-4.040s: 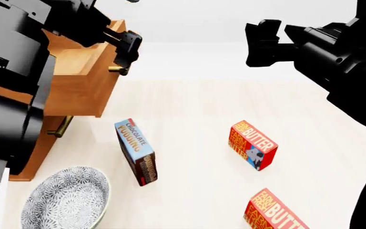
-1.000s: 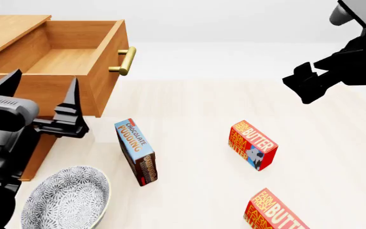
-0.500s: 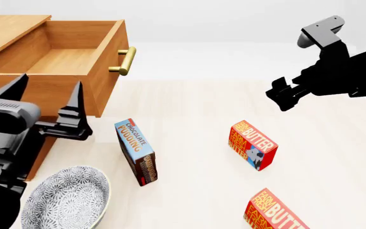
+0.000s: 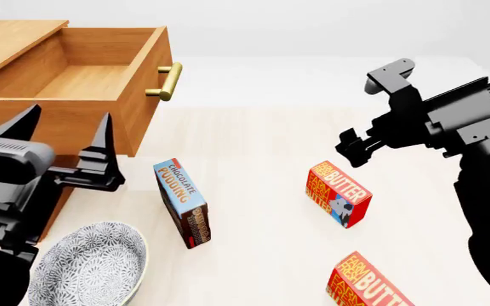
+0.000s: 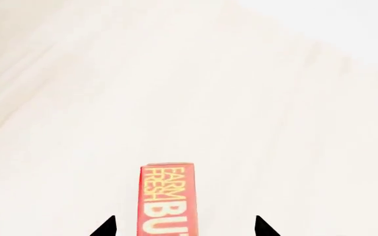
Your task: Put the butter at the front in the top drawer of the cabinet and close it.
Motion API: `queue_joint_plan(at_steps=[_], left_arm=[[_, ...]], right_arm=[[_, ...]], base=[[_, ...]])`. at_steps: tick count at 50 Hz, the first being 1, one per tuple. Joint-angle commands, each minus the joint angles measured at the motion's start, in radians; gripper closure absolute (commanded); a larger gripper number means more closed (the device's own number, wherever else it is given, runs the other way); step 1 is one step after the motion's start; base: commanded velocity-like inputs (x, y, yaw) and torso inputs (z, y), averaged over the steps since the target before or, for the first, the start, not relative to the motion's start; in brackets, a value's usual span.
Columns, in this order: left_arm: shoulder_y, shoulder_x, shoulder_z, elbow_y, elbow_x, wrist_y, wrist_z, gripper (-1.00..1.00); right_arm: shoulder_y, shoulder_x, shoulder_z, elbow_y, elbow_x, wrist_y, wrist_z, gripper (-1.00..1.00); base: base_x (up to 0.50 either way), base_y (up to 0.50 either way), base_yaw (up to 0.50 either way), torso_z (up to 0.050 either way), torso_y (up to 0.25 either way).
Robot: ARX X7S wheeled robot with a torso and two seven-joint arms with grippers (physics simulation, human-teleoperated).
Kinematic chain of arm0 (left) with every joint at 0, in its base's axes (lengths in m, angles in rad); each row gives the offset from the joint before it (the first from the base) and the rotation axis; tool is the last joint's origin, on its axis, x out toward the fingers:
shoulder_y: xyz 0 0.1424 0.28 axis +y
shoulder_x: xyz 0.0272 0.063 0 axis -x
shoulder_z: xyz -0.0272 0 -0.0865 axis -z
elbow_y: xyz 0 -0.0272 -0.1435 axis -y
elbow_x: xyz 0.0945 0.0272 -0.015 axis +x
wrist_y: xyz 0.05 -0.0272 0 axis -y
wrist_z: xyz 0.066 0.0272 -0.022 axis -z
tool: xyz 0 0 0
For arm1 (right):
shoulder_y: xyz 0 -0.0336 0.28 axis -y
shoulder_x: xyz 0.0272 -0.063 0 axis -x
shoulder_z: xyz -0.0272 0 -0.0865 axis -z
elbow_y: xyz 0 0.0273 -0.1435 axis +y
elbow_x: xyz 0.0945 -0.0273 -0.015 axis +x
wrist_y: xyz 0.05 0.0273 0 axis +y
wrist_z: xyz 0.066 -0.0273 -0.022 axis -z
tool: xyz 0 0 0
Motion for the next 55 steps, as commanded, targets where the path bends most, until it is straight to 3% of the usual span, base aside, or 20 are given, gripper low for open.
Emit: queue_joint_plan(at_steps=[1,26,45,55], left_arm=[[0.009,-0.001,-0.006,0.001,-0.01,0.007,-0.001,-1.0],[0.03,-0.007,-0.002,0.002,-0.024,0.022,-0.002,-1.0],[0.046,-0.008,-0.006,0.005,-0.04,0.029,-0.005,-1.0],[0.053,-0.007,-0.004,0.002,-0.046,0.038,-0.005,-1.0]], right_arm=[[-0.031,-0.056,0.061,0.08,-0.1,-0.029,-0.034,-1.0],[-0.129,-0.064,0.299,0.08,-0.299,-0.027,-0.049,-1.0],[-0.177,-0.046,0.353,0.064,-0.331,-0.023,-0.042,-1.0],[-0.245,0.012,0.367,-0.113,-0.31,0.084,-0.016,-1.0]], base=[[0.0,0.0,0.0,0.0,0.0],[0.0,0.0,0.0,0.0,0.0],[0.0,0.0,0.0,0.0,0.0],[0.0,0.0,0.0,0.0,0.0]])
